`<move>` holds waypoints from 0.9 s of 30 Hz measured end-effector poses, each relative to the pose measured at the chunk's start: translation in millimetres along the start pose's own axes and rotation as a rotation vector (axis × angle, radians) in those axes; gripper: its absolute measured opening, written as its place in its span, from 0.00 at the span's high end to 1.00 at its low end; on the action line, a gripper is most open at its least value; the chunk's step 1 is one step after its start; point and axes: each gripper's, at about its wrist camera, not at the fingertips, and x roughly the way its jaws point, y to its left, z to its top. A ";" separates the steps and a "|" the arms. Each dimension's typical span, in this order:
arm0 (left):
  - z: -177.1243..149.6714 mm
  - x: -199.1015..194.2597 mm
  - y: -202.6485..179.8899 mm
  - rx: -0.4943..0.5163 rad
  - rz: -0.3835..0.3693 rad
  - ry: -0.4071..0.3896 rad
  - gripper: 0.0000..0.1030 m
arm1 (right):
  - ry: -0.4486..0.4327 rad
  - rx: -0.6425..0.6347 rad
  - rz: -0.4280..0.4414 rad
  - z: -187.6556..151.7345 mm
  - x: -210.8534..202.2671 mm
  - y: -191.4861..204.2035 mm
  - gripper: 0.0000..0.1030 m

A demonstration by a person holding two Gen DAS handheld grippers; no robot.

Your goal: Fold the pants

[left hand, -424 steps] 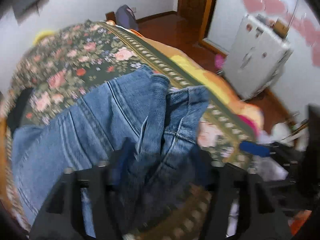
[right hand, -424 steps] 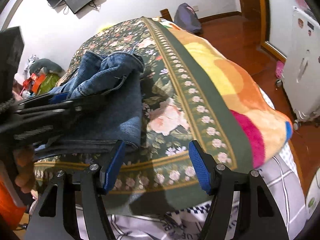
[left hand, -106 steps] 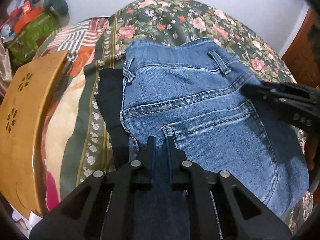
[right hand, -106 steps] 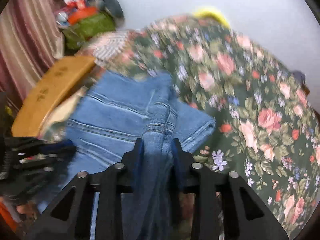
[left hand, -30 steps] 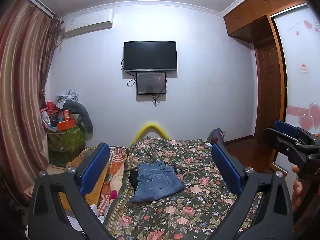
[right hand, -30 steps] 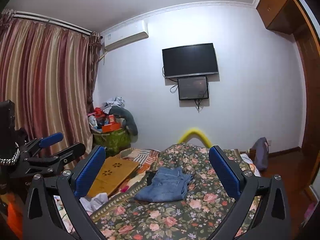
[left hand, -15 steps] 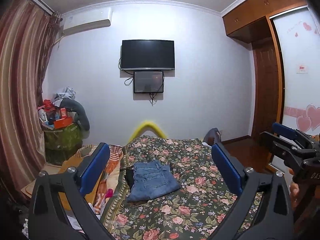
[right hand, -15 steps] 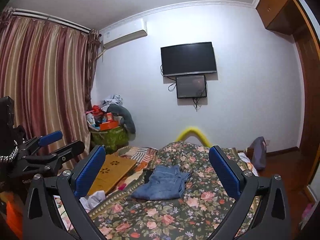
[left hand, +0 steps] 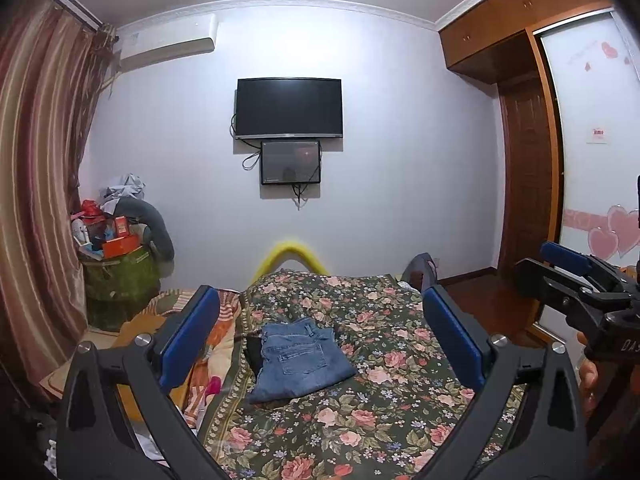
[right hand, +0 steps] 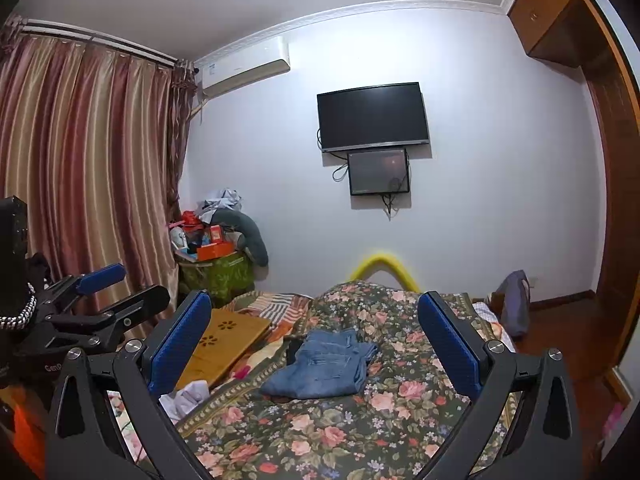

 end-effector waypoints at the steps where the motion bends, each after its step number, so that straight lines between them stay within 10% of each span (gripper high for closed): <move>1: -0.2 -0.4 -0.1 -0.002 -0.001 -0.001 0.00 | 0.000 -0.001 -0.001 0.2 -0.4 0.2 0.00; 27: -4.6 8.1 7.7 -0.059 -0.015 0.046 0.00 | 0.012 -0.006 0.000 -0.4 1.8 -1.9 0.00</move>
